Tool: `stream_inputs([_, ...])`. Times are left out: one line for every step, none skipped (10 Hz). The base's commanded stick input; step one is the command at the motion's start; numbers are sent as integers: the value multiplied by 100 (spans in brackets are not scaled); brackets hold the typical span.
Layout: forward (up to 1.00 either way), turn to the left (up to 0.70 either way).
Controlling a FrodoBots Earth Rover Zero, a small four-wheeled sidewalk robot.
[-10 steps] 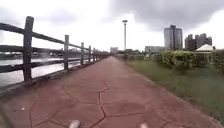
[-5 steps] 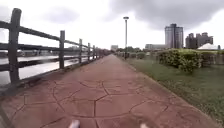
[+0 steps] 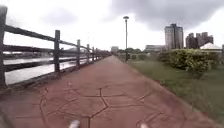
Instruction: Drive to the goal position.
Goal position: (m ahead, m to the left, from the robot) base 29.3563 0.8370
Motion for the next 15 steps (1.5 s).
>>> stream_inputs([70,22])
stream_inputs([70,35])
stream_inputs([70,7])
stream_inputs([70,0])
stream_inputs([70,0])
stream_inputs([70,0])
stream_inputs([70,0])
stream_inputs([70,0])
stream_inputs([70,0])
stream_inputs([70,0])
stream_inputs([70,0])
stream_inputs([70,0])
stream_inputs([70,0])
stream_inputs([70,0])
stream_inputs([70,0])
